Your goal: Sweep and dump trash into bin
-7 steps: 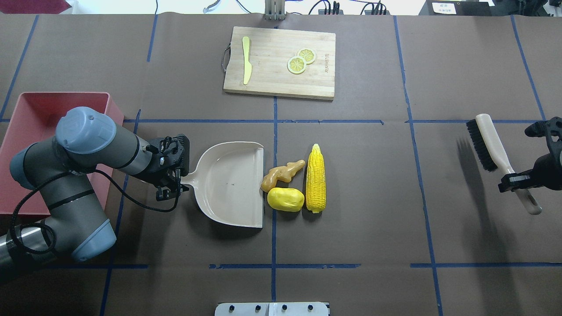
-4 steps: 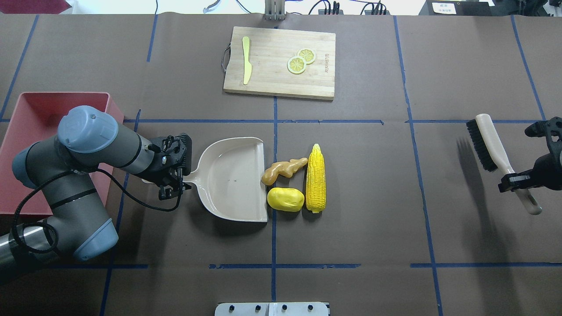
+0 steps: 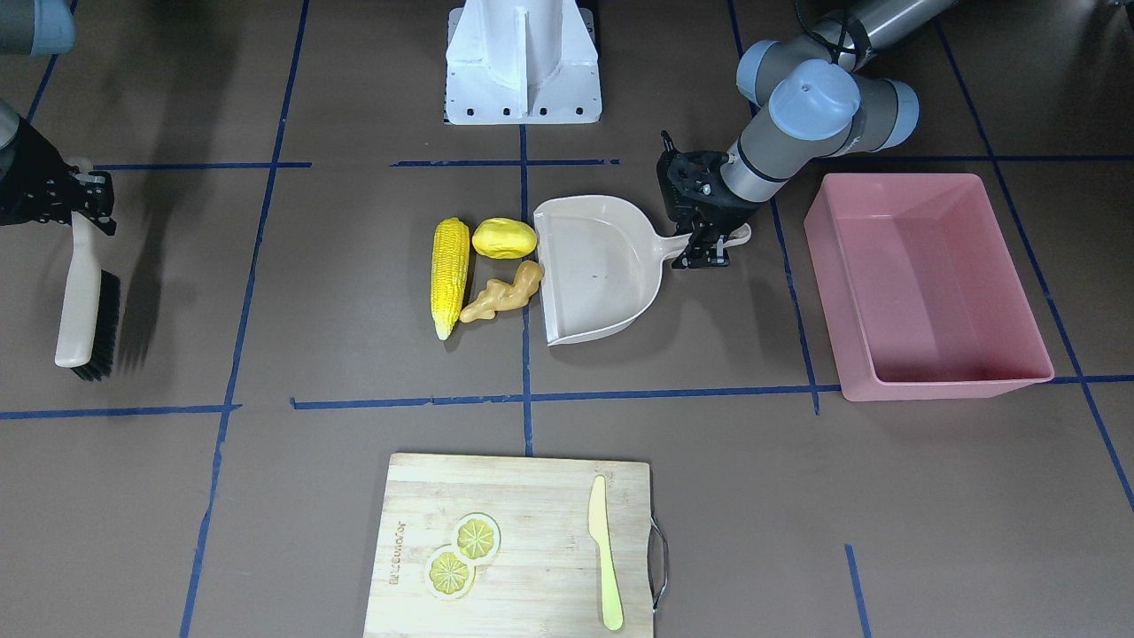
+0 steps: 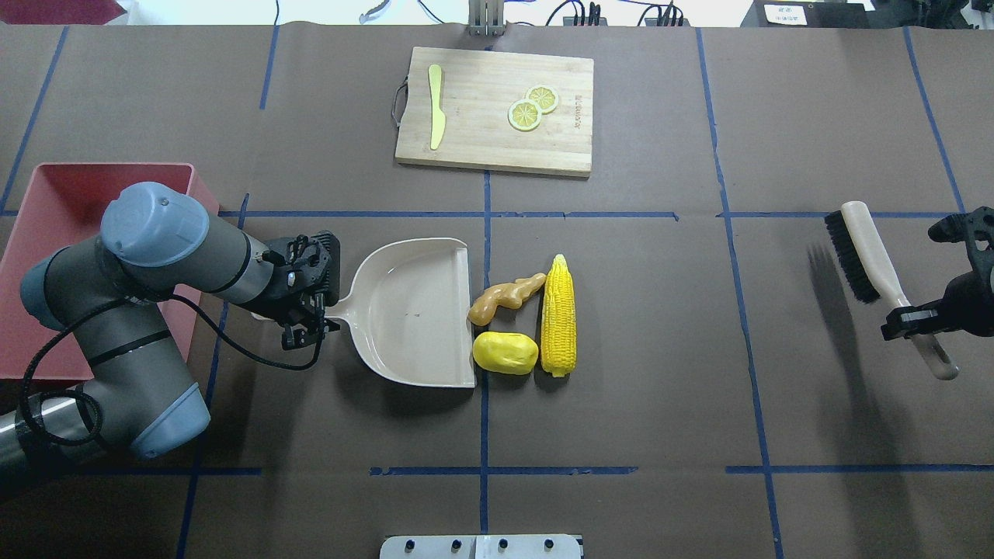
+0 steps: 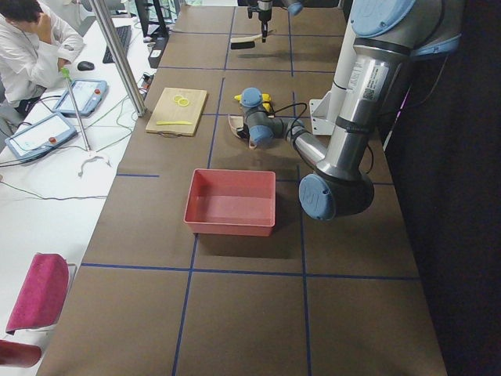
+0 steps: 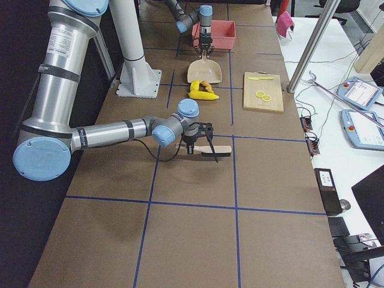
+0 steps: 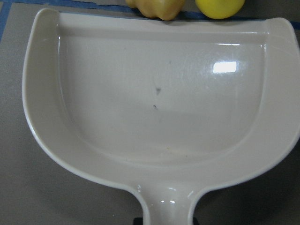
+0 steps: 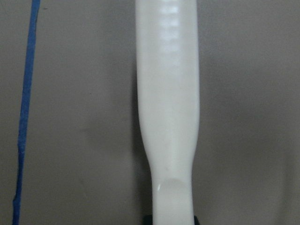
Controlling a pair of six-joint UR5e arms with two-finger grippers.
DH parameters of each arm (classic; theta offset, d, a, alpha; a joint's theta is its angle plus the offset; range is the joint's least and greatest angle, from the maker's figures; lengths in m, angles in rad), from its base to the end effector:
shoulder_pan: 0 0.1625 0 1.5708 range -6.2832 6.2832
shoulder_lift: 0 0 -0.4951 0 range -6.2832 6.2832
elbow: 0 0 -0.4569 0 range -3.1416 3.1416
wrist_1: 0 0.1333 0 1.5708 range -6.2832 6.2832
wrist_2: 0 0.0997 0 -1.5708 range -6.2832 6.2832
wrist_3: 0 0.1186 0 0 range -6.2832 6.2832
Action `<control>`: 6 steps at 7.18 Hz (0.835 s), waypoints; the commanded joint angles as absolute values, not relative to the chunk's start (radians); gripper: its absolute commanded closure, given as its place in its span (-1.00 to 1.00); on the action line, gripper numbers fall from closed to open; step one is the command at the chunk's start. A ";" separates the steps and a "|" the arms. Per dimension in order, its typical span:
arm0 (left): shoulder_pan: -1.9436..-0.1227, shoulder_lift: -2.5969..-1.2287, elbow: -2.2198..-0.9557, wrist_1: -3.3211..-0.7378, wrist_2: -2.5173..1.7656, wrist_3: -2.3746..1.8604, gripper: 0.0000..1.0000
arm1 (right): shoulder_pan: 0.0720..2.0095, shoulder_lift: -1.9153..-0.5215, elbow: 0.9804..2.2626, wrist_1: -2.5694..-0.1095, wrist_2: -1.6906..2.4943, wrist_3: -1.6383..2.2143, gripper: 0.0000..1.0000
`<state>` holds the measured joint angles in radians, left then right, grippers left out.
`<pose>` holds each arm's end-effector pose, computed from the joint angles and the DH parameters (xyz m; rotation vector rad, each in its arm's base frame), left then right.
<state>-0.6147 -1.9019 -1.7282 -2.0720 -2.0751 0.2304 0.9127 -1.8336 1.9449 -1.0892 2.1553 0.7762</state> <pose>0.5329 -0.4692 0.3899 0.8028 0.8404 1.3106 -0.2297 -0.4081 0.6162 0.0611 -0.8048 -0.0616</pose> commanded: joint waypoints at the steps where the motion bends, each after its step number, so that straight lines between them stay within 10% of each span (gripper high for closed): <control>1: -0.617 -1.904 -1.735 -2.011 -2.075 0.235 0.90 | 0.913 -1.835 1.945 -1.089 2.155 0.776 1.00; 6: -0.618 -1.919 -1.738 -2.003 -2.069 0.302 0.90 | 0.908 -1.826 1.951 -1.092 2.155 0.779 1.00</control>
<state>-0.6177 -1.9108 -1.7370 -2.0049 -2.0700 0.2980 0.9104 -1.8319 1.9479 -1.0898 2.1541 0.7768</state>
